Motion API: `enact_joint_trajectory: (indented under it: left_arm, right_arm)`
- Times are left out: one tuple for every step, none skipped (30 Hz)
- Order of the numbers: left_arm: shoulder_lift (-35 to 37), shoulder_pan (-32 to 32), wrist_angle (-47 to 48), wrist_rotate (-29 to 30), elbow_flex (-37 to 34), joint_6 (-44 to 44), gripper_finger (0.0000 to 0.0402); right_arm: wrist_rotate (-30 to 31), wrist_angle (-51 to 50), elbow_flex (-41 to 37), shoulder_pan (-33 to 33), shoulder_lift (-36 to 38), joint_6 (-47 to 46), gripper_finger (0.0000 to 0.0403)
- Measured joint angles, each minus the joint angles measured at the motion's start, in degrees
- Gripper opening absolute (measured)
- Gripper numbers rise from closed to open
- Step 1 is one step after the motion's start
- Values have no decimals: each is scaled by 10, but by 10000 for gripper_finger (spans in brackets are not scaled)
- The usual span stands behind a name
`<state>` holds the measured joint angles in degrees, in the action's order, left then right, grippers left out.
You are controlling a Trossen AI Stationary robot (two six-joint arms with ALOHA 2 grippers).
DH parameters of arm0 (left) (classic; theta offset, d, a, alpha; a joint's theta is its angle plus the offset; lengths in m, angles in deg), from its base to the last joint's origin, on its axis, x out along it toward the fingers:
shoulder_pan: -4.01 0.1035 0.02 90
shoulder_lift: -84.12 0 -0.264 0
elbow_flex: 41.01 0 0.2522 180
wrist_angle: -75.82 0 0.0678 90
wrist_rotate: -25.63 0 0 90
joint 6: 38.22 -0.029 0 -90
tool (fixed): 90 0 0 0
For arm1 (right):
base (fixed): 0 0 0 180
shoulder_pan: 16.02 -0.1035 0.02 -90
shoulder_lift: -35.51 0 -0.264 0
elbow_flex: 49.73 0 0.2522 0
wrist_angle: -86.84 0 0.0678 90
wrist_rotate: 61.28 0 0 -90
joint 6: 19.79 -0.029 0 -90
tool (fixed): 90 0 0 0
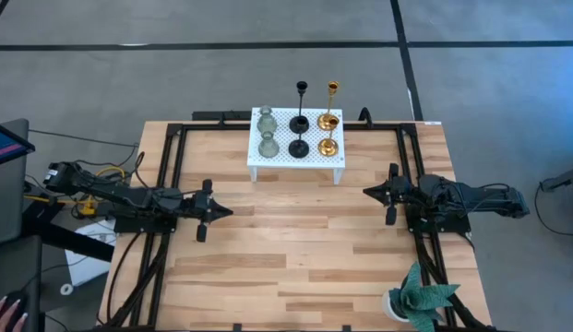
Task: Pick & Place candle stick holders
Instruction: Return to Home Position
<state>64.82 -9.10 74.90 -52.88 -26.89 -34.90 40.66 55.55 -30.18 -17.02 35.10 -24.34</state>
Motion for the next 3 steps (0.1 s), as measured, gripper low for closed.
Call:
enact_joint_trajectory:
  left_arm:
    - [0,0,0,0,0,0,12]
    - [0,0,0,0,0,0,12]
    - [0,0,0,0,0,0,12]
  right_arm:
    - [0,0,0,0,0,0,0]
    - [0,0,0,0,0,0,0]
    - [0,0,0,0,0,0,0]
